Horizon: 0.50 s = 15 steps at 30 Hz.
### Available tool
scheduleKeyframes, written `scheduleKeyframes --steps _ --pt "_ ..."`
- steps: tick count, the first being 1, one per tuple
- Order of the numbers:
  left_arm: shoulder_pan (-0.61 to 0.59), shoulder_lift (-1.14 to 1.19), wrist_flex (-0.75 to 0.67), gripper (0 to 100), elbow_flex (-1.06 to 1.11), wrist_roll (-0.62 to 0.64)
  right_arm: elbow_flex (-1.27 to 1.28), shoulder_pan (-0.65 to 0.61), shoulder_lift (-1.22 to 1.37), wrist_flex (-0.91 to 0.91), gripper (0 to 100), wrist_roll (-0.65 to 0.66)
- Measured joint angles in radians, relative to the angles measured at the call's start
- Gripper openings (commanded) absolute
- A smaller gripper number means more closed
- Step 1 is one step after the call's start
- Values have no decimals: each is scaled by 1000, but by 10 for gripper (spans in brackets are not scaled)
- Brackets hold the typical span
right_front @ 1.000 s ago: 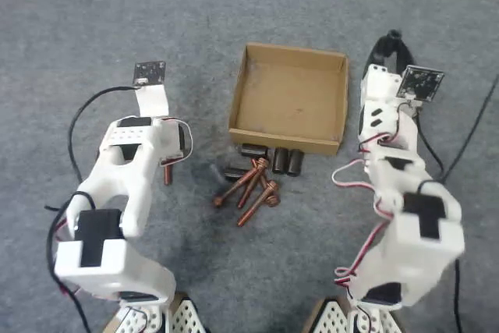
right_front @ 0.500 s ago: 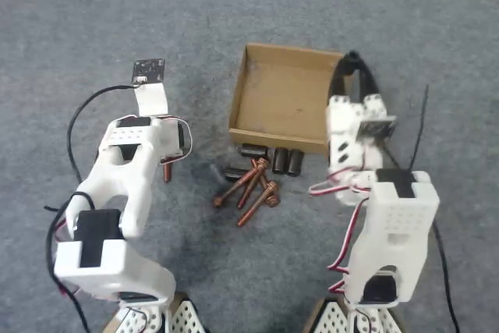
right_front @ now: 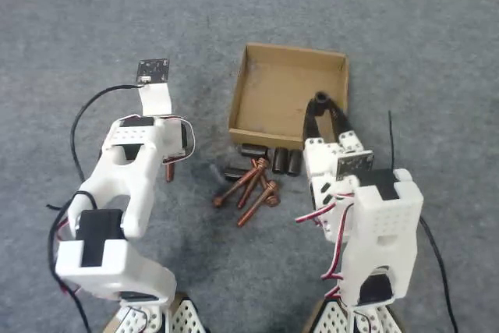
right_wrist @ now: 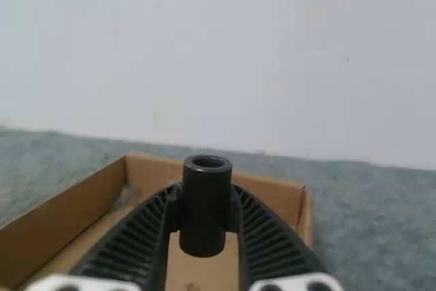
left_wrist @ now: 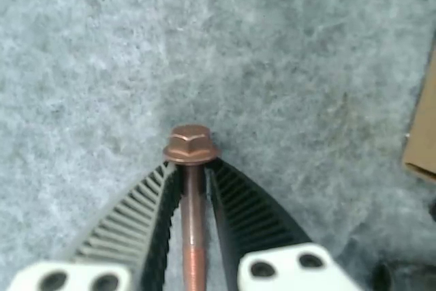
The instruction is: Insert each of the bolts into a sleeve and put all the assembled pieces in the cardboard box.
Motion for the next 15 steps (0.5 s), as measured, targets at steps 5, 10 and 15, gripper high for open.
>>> scheduleKeyframes --steps 5,10,15 --pt "0 0 0 10 0 0 153 -94 -103 0 6 0" --pt "0 0 0 10 0 0 256 -192 -167 0 6 0" --pt "0 0 0 11 0 0 327 -264 -167 0 6 0"
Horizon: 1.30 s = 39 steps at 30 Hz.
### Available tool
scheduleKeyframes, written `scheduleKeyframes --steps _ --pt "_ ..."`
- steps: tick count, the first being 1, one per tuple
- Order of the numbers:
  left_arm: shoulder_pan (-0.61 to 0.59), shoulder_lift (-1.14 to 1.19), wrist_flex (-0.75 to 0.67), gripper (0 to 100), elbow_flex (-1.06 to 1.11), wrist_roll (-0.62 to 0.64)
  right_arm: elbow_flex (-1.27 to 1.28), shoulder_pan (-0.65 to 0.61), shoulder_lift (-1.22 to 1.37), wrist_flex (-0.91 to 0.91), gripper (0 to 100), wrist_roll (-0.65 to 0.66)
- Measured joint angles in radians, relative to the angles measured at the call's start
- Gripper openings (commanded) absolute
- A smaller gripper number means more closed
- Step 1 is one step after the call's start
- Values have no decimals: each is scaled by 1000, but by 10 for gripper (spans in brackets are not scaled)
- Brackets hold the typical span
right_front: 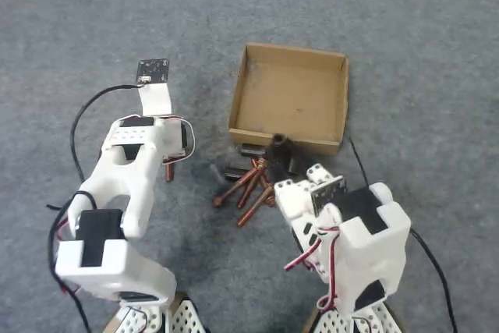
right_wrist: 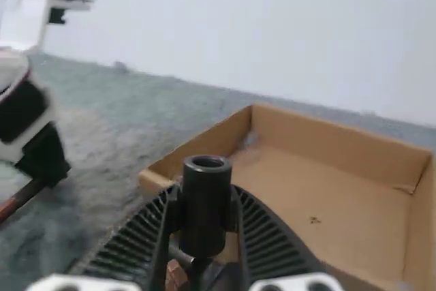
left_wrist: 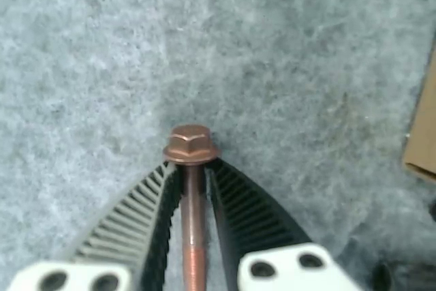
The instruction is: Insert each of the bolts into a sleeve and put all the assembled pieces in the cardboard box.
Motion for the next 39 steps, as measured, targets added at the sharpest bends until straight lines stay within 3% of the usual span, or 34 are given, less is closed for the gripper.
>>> scheduleKeyframes --steps 15,24,34,39 --pt "0 0 0 12 0 0 18 -12 -25 -3 6 0" --pt "44 -5 -158 12 0 0 18 -12 -25 0 6 0" --pt "203 -215 -330 12 -2 0 18 -14 -25 0 6 0" --pt "301 -272 -348 12 -2 0 18 -14 -25 0 6 0"
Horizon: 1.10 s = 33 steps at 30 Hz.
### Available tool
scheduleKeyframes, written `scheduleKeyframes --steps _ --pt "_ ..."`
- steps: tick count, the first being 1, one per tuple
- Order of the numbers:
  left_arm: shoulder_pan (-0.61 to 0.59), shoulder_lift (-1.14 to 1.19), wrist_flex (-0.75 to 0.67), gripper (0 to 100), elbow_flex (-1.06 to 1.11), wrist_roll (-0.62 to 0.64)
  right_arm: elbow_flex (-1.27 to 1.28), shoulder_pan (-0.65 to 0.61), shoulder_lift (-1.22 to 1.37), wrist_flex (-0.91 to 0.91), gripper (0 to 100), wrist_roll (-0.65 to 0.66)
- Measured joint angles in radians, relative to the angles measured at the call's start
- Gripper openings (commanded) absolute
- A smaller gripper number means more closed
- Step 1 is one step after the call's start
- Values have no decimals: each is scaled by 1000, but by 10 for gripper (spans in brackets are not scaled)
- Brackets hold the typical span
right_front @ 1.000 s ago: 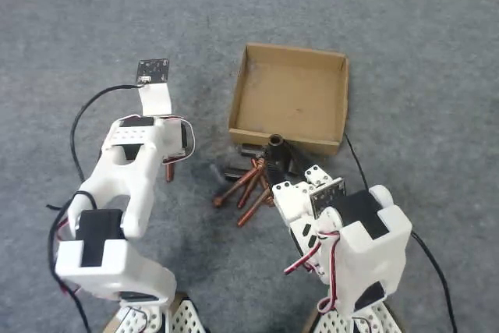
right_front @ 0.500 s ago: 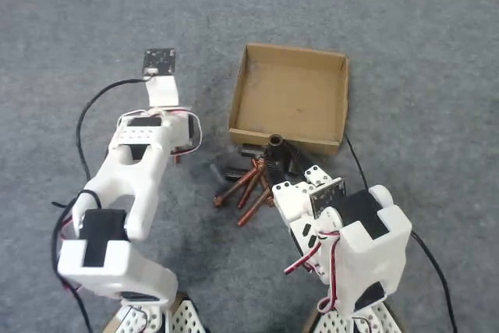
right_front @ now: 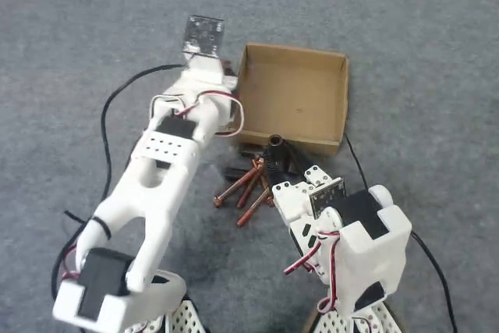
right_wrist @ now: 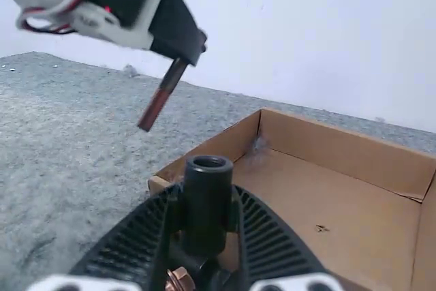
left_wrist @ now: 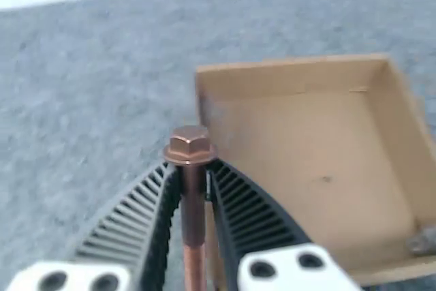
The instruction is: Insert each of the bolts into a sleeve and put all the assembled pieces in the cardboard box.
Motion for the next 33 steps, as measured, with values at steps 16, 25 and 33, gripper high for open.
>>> scheduleKeyframes --steps 16,25,33 --pt "164 -292 -6 12 92 224 0 -2 0 0 6 0" --pt "196 -391 -319 12 387 293 0 0 0 0 6 0" --pt "232 -393 -471 12 474 295 0 -2 0 0 6 0"
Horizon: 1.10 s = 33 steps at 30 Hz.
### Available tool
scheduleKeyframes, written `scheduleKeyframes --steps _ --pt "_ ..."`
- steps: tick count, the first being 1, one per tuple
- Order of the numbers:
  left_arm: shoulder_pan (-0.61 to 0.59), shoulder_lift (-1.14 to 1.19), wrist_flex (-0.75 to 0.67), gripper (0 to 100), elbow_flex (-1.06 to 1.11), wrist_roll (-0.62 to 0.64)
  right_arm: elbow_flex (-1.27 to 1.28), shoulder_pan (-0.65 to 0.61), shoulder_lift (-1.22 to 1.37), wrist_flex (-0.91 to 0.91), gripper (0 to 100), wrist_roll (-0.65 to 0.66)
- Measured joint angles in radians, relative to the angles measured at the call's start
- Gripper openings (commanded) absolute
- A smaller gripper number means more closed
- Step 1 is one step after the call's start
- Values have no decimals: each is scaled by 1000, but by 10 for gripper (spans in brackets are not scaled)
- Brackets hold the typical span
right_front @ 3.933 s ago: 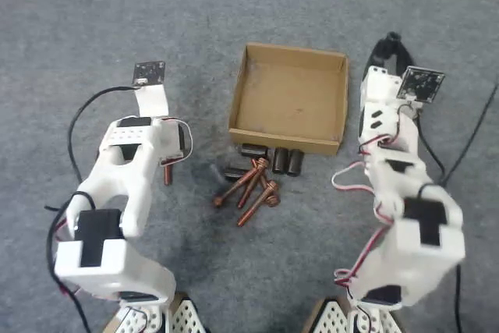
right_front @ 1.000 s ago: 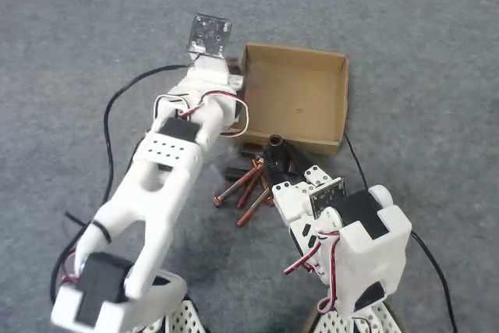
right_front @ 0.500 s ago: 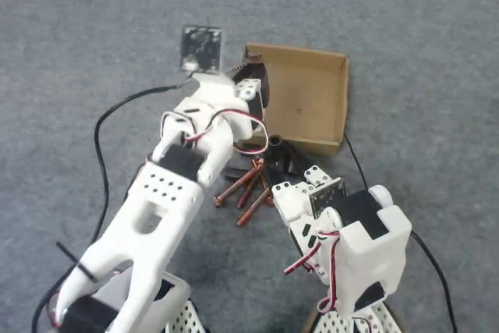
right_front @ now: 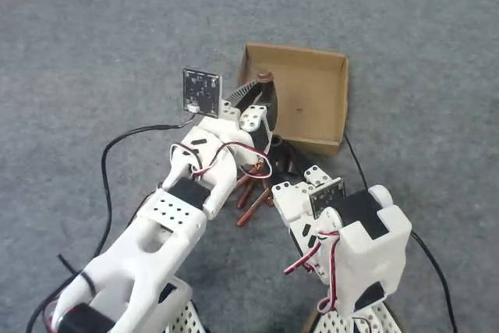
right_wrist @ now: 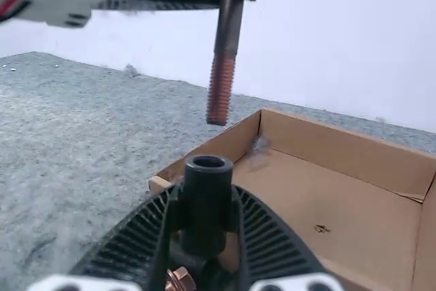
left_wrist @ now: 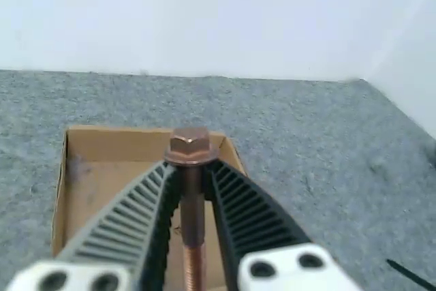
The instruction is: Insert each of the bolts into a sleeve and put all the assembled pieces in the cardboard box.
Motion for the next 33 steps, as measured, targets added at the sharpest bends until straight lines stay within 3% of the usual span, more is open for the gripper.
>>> scheduleKeyframes --steps 33 --pt "86 -25 6 12 92 -103 0 6 0 2 6 0"
